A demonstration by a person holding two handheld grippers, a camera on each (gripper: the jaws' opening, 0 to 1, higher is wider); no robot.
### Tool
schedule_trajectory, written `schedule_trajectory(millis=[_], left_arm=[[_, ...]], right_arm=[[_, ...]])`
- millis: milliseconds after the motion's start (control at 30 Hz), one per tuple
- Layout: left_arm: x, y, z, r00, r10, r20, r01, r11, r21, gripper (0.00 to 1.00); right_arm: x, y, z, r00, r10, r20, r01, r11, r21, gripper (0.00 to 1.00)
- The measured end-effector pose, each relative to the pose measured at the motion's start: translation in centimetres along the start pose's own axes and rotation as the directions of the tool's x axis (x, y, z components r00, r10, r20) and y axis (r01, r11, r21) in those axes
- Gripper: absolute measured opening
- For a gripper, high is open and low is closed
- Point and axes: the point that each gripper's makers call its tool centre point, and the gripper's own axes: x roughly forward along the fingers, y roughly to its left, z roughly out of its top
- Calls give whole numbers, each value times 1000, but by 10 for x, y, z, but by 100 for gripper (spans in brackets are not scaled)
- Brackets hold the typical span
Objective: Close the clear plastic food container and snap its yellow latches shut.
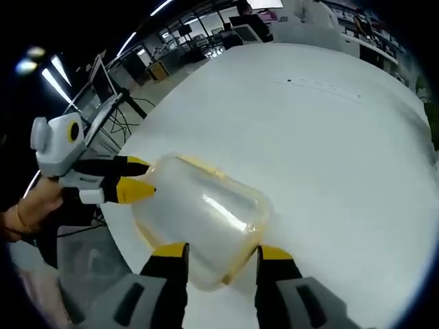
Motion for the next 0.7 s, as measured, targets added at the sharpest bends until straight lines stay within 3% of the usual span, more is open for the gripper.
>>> schedule_trajectory(millis=[267, 500, 533, 600, 700], left_arm=[[-6, 16, -1, 999, 23, 32, -23, 1000, -13, 29], [-7, 17, 7, 998, 10, 54, -18, 990, 143, 33], [-6, 15, 9, 998, -11, 64, -2, 979, 205, 34], [-6, 17, 8, 999, -11, 50, 1, 983, 182, 34], [-9, 18, 8, 999, -22, 32, 15, 980, 200, 34]], right_arm=[[10, 8, 14, 1000, 9, -29, -10, 998, -56, 37], [8, 8, 15, 999, 10, -41, -15, 993, -113, 37], [7, 6, 16, 999, 5, -39, -11, 987, -159, 35], [4, 3, 22, 1000, -18, -6, 17, 977, -213, 33], [-5, 5, 30, 999, -22, 27, 27, 974, -225, 36]])
